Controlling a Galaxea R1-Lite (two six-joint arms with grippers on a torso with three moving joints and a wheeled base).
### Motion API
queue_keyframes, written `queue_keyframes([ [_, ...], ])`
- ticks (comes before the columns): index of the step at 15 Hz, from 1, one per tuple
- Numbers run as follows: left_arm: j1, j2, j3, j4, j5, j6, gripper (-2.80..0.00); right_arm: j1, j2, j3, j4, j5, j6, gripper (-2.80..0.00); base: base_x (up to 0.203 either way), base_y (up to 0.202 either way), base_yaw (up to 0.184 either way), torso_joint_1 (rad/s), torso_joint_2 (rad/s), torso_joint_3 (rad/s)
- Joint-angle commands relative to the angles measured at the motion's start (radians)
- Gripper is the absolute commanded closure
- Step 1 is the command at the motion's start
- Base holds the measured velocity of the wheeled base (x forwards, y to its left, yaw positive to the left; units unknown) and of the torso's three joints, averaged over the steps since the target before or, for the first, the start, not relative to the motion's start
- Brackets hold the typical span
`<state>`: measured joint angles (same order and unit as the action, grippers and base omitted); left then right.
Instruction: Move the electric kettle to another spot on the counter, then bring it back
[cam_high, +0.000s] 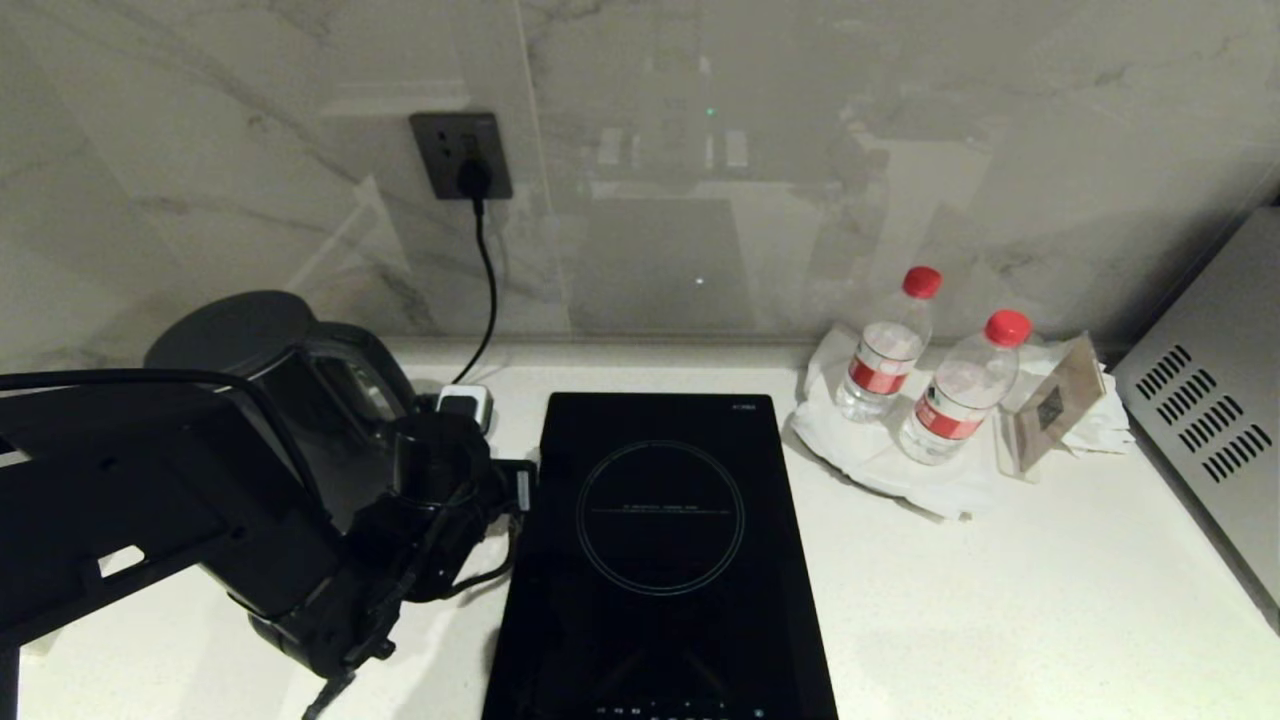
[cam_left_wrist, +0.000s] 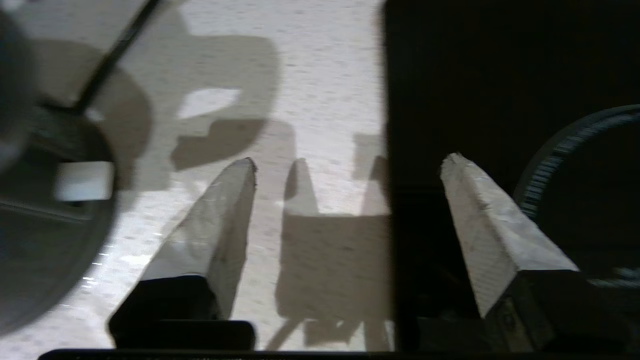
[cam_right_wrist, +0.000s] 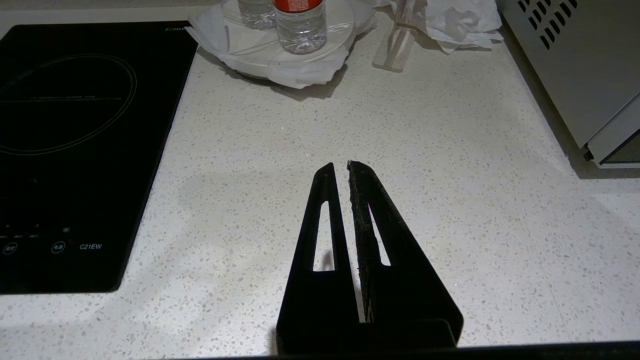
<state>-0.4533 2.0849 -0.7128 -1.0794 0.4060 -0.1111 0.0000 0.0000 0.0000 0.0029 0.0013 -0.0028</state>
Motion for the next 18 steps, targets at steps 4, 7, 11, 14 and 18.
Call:
queue_keyframes([
  [4,0.041,0.004,0.013,-0.007,-0.004,0.004,-2.80,0.000,0.000,0.000,0.000,0.000,0.000,0.00,0.000,0.000,0.000,0.000,0.00,0.000],
  [7,0.044,0.036,-0.003,-0.024,-0.006,0.008,-2.80,0.000,0.000,0.000,0.000,0.000,0.000,0.00,0.000,0.000,0.000,0.000,0.00,0.000],
  [11,0.056,0.098,-0.004,-0.158,-0.004,0.069,-2.80,0.000,0.000,0.000,0.000,0.000,0.000,0.00,0.000,0.000,0.000,0.000,0.00,0.000],
  [14,0.064,0.120,-0.008,-0.168,-0.004,0.073,-2.80,0.000,0.000,0.000,0.000,0.000,0.000,0.00,0.000,0.000,0.000,0.000,0.00,0.000],
  [18,0.079,0.111,0.000,-0.169,-0.004,0.069,-2.80,0.000,0.000,0.000,0.000,0.000,0.000,0.00,0.000,0.000,0.000,0.000,0.00,0.000],
])
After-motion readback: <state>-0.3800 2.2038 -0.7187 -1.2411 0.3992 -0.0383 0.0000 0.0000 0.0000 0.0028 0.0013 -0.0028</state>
